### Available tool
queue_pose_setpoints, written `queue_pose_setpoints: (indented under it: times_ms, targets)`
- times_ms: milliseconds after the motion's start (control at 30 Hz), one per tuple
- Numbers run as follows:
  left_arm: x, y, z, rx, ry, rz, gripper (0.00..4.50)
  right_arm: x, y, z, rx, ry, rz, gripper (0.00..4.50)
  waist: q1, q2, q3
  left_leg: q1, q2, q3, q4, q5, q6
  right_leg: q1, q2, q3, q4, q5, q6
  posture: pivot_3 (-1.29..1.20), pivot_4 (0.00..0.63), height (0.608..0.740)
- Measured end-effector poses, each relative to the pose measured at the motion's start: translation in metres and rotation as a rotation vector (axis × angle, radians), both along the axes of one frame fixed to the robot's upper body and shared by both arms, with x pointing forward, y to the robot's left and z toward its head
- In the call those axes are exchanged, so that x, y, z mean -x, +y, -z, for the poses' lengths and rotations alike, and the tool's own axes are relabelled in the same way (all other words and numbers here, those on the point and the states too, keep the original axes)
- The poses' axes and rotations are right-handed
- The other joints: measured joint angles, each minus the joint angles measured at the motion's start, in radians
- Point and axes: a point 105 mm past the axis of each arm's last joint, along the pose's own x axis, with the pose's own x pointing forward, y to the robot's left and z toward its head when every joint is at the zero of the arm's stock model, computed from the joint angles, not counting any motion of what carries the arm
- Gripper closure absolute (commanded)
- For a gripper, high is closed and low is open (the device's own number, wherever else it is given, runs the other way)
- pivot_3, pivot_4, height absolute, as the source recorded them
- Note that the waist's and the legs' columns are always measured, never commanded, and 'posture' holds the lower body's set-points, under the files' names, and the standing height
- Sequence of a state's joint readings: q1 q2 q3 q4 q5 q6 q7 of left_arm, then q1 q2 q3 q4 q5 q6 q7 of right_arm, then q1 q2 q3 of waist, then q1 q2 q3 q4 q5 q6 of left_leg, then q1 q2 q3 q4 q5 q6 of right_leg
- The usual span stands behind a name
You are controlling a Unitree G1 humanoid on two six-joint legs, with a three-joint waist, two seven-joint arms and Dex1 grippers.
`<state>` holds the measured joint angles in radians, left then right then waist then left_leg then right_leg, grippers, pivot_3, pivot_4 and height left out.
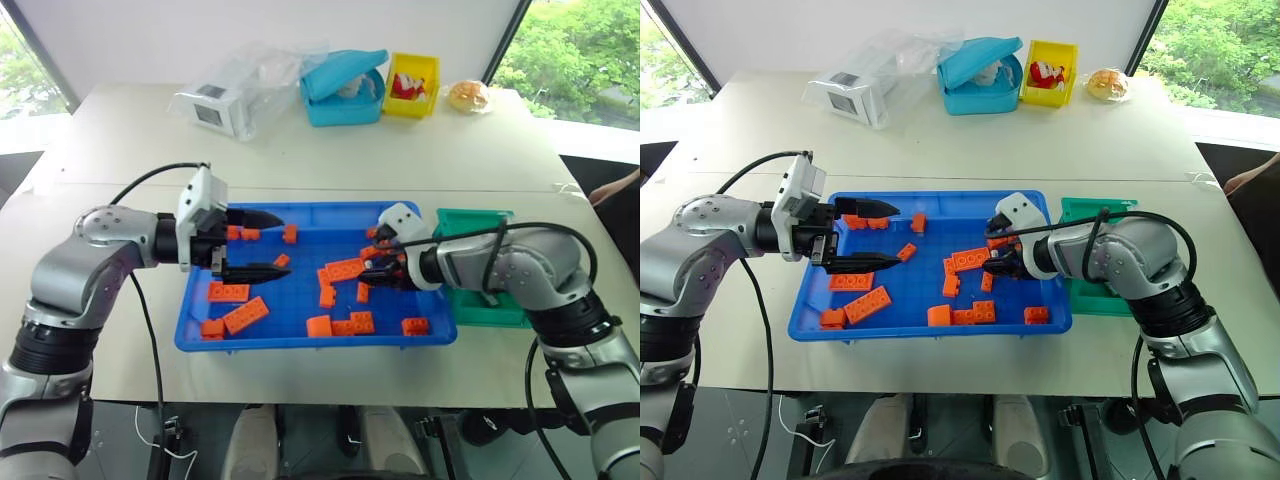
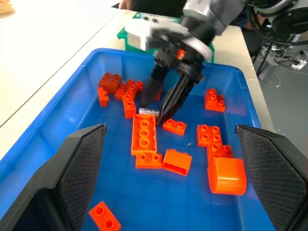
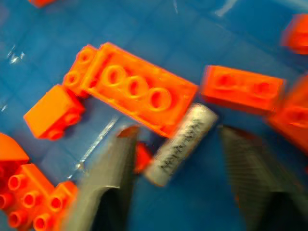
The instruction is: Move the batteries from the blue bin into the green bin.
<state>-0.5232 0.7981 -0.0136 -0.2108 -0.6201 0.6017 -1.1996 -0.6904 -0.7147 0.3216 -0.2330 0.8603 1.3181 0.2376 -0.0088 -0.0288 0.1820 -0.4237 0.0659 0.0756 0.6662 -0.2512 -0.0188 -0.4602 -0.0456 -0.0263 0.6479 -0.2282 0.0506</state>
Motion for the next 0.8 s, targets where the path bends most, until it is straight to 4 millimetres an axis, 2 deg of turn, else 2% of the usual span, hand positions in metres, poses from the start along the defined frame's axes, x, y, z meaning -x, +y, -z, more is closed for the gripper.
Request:
queue_pose_setpoints:
  times_ms: [67,433,500,633,667,733,800]
  targets:
    - [0.000,0.000,0.000,0.000,0.000,-0.001,0.00,0.005,0.001,0.003,0.011,-0.008,-0.037,4.43,0.000,0.000,0.000,0.000,0.000,0.000,0.000,0.000,0.000,0.000,0.000,0.000,0.000,0.000,0.000,0.00,0.150,0.736]
    - [0.001,0.001,0.001,-0.002,0.004,0.001,0.00,0.011,0.000,-0.004,0.011,-0.029,-0.082,4.48,-0.001,0.000,0.000,0.000,0.000,0.000,0.000,0.000,0.000,0.000,0.000,0.000,0.000,0.000,0.000,0.00,0.150,0.736]
    - [0.002,0.000,0.001,-0.003,0.007,0.009,0.00,0.009,-0.002,-0.021,-0.041,-0.034,-0.071,4.48,-0.001,0.000,0.000,0.000,0.000,0.000,0.000,0.000,0.000,0.000,0.000,0.000,0.000,0.000,0.000,0.00,0.150,0.736]
    - [0.003,-0.002,0.001,0.002,0.008,0.029,0.00,0.004,-0.019,-0.097,-0.178,-0.168,-0.052,4.48,-0.001,0.000,0.000,0.000,0.000,0.000,0.000,0.000,0.000,0.000,0.000,0.000,0.000,0.000,0.000,0.00,0.150,0.736]
    - [0.003,-0.002,0.001,0.003,0.009,0.033,0.00,0.006,-0.027,-0.108,-0.184,-0.194,-0.046,4.48,0.001,0.000,0.000,0.000,0.000,-0.001,0.000,0.000,0.000,0.000,0.000,-0.001,0.000,0.000,0.000,0.00,0.150,0.736]
    - [0.003,-0.003,0.002,0.005,0.015,0.042,0.00,0.011,-0.047,-0.119,-0.149,-0.233,-0.029,4.48,0.007,0.000,0.000,0.000,0.000,0.000,-0.001,0.000,0.000,0.000,0.000,-0.001,-0.001,0.000,0.000,0.00,0.150,0.736]
    - [0.003,-0.002,0.004,0.007,0.022,0.050,0.00,0.021,-0.081,-0.110,-0.032,-0.216,0.012,4.48,0.019,0.000,0.000,-0.001,0.000,0.000,-0.001,-0.001,0.001,0.000,-0.001,-0.001,-0.002,-0.001,0.001,0.00,0.150,0.736]
